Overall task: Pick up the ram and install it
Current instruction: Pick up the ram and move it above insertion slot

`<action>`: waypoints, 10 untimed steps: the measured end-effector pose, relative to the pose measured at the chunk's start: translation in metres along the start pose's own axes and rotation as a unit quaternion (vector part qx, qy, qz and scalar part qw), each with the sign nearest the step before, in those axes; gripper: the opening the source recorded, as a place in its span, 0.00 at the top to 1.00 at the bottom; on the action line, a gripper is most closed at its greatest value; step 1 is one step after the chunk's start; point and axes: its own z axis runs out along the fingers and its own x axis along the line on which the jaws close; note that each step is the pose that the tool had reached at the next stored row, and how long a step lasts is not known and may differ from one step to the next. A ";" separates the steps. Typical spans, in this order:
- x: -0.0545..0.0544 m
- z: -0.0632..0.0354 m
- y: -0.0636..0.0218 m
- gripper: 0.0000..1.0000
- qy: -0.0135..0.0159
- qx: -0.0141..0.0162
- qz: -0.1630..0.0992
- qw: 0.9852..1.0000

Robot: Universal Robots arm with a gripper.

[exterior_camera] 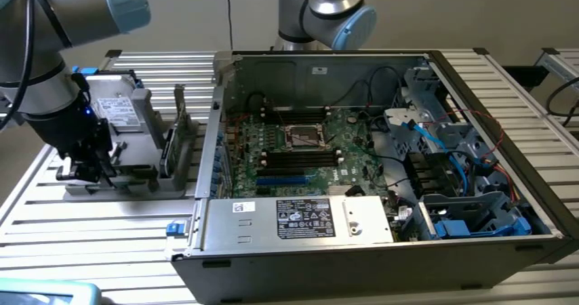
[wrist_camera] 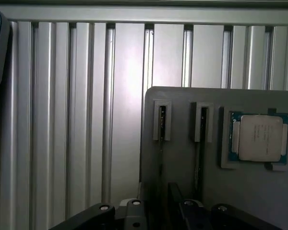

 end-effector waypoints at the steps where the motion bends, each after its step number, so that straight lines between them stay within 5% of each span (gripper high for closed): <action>1: 0.000 0.0015 0.0000 0.69 0.000 0.000 0.000 1.000; 10: 0.000 0.0103 0.0003 0.69 -0.005 -0.001 0.000 1.000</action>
